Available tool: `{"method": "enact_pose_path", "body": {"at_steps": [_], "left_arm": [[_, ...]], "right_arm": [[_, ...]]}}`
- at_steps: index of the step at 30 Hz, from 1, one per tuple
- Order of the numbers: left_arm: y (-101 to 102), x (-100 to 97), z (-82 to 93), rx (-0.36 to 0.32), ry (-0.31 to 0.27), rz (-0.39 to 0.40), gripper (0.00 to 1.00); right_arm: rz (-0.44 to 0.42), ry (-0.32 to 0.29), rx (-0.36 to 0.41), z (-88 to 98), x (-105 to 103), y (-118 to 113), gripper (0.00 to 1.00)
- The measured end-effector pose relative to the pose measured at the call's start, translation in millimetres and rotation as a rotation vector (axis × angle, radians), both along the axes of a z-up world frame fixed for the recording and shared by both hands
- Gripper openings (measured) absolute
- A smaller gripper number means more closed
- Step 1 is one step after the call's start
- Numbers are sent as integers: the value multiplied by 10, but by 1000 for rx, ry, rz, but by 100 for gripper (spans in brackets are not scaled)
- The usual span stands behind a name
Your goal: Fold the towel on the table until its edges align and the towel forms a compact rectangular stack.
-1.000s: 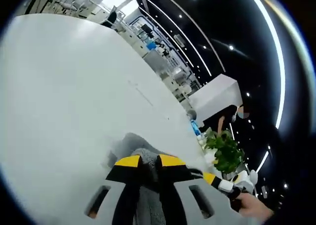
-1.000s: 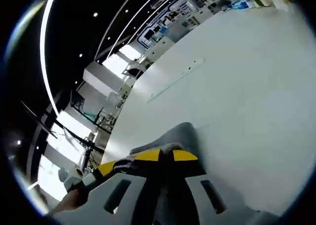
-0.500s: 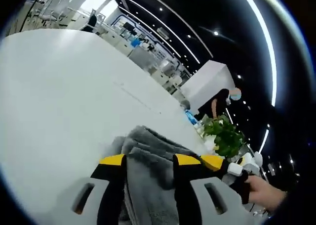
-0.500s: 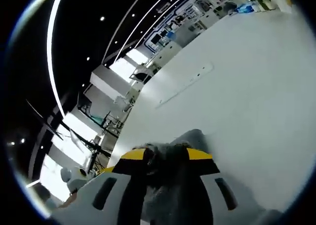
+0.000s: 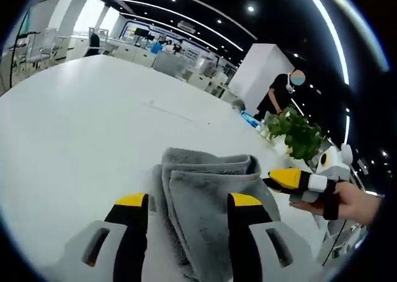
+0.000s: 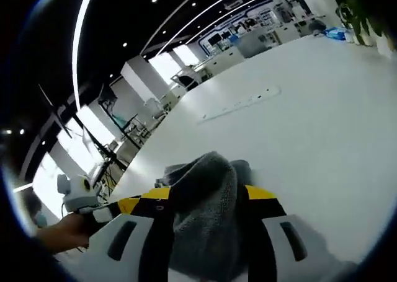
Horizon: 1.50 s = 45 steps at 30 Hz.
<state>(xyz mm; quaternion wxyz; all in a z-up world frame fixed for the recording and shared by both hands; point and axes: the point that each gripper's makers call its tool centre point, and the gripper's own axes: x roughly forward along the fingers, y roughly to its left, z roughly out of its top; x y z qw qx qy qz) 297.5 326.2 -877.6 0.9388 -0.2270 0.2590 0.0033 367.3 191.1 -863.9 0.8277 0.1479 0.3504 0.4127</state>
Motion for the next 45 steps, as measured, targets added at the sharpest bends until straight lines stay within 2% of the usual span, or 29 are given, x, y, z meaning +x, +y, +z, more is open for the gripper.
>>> {"method": "enact_pose_path", "body": {"at_steps": [5,9,13,17,21,25,33,36,45], "left_arm": [[51,-43,-148,24,41,-9,53],[41,-45,-240,23,67,-15,48],[7,-26,-273,21,69,-22,43],[-87,27,-275,21,61,-64,31],[-92,76,-304,17,71,-55,30],[-158,143,-316,-1,66,-63,29],[-340,294,-301,19,53,-149,28],[-387,315,-292,35,66,-179,28],[-343,295,-237,58,61,-195,29]], "right_arm": [[23,-23,-80,-153,7,-56,40],[47,-30,-125,-256,-14,-70,36],[42,-22,-129,-303,-15,-89,32],[46,-18,-137,-340,-23,-87,30],[32,0,-129,-376,-22,-103,26],[8,18,-132,-378,-18,-161,23],[-39,17,-148,-390,55,-382,23],[-65,29,-146,-408,48,-443,25],[-67,3,-144,-265,85,-420,23]]}}
